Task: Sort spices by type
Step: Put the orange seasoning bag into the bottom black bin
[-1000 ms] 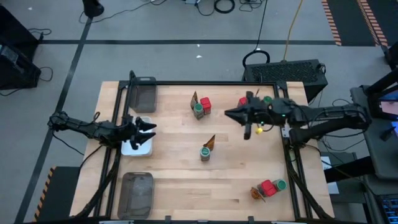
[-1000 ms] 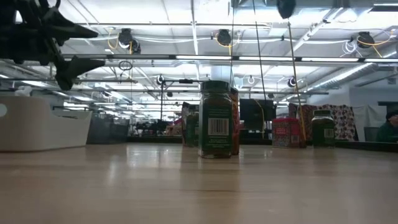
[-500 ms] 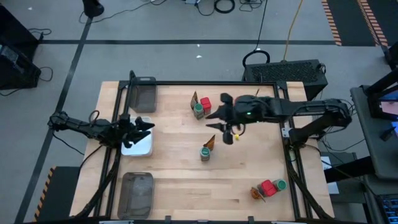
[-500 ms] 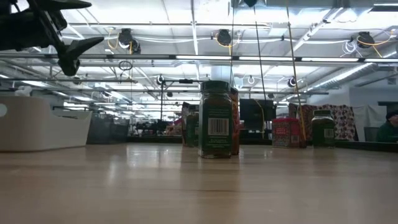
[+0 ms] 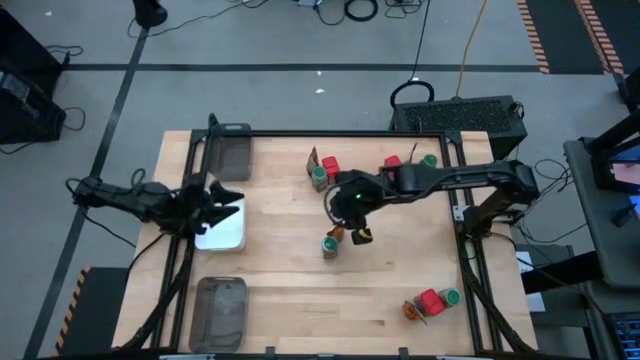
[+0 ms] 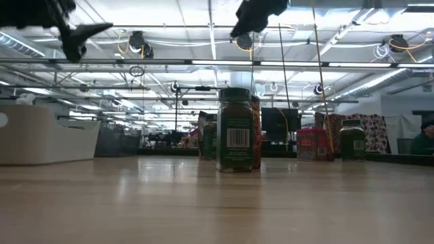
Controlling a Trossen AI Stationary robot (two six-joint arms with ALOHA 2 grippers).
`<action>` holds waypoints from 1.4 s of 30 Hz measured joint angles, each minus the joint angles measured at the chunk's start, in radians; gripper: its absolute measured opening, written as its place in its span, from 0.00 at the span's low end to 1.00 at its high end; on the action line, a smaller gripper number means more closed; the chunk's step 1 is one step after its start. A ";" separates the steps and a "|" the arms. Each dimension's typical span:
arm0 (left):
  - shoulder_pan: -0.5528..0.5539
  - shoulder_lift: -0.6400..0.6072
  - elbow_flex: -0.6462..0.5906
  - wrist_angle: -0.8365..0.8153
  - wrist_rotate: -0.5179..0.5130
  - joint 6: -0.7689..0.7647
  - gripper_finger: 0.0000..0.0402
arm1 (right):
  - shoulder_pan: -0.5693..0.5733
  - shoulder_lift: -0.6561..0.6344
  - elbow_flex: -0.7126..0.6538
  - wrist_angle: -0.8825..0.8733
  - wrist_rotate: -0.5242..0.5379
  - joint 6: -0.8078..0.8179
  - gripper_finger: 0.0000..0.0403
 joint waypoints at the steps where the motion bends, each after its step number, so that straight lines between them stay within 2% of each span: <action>1: 0.000 0.026 0.044 -0.044 -0.011 0.027 0.75 | -0.001 0.013 0.000 -0.013 -0.003 -0.009 0.35; 4: 0.000 0.107 0.166 -0.149 -0.031 0.100 0.75 | -0.002 0.051 0.000 -0.025 -0.004 -0.034 0.35; 9: 0.000 0.251 0.324 -0.227 -0.049 0.181 0.75 | -0.002 0.099 0.000 -0.035 -0.003 -0.067 0.35; 15: 0.000 0.424 0.446 -0.332 -0.052 0.240 0.75 | -0.002 0.141 0.000 -0.082 -0.003 -0.101 0.35; 19: 0.002 0.498 0.464 -0.338 -0.060 0.263 0.75 | -0.002 0.151 0.000 -0.086 -0.003 -0.117 0.35; 24: 0.019 0.549 0.465 -0.345 -0.065 0.201 0.75 | -0.002 0.151 0.000 -0.085 0.005 -0.128 0.35; 42: 0.093 0.561 0.465 -0.267 -0.064 0.180 0.76 | -0.001 0.151 0.000 -0.120 0.005 -0.203 0.35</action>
